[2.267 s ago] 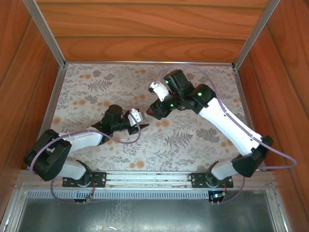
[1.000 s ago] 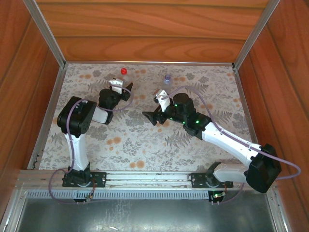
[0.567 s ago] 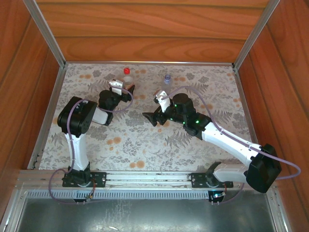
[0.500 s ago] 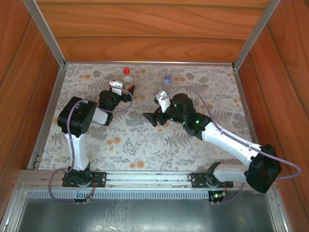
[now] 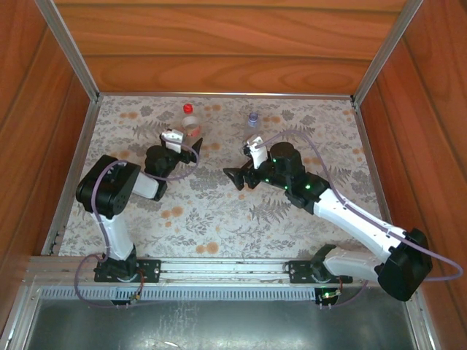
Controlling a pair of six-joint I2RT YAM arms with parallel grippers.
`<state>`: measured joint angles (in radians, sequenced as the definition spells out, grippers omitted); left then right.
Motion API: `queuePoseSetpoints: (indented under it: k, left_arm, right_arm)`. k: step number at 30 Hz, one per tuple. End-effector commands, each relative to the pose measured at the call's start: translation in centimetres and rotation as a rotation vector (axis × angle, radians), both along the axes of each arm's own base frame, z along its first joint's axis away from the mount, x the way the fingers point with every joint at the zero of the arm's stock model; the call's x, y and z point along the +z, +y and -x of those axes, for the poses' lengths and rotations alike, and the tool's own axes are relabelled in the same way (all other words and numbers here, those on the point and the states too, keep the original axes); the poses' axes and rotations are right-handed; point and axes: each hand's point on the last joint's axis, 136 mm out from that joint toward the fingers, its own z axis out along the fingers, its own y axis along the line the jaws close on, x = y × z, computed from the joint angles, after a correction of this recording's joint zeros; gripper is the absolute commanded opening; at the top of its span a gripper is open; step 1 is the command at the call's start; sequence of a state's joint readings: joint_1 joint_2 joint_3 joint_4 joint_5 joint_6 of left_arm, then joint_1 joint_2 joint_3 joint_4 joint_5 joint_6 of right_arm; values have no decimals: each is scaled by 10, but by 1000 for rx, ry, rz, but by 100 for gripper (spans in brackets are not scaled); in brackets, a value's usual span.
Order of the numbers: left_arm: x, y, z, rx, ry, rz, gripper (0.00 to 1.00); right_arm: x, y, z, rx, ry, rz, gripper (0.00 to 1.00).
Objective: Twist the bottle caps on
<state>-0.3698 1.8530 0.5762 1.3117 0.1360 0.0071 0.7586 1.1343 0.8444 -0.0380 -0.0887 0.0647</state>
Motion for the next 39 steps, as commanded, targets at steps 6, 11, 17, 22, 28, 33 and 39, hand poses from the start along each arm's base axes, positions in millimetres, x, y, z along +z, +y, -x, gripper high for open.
queuePoseSetpoints:
  k: [6,11,17,22,28,33,39]
  left_arm:
    - [13,-38,42,-53,-43,-17,100]
    - [10,-76,52,-138,-19,22,100]
    - [7,-120,34,-204,-5,85,100]
    - [1,-146,9,-215,-11,115,100]
    - [-9,-171,-11,-243,4,126,100]
    - [-12,-188,-18,-273,14,119,100]
    - [-11,-199,-29,-280,27,121,100]
  right_arm:
    - [-12,-43,-10,-173,-3,23,100]
    - [-14,-64,-4,-218,-12,26,100]
    - [-17,-82,5,-251,-18,30,100]
    - [-20,-92,10,-272,-26,34,100]
    - [-20,-103,12,-295,-42,42,100]
    - [-24,-107,11,-302,-36,50,100]
    - [-25,-109,11,-302,-37,51,100]
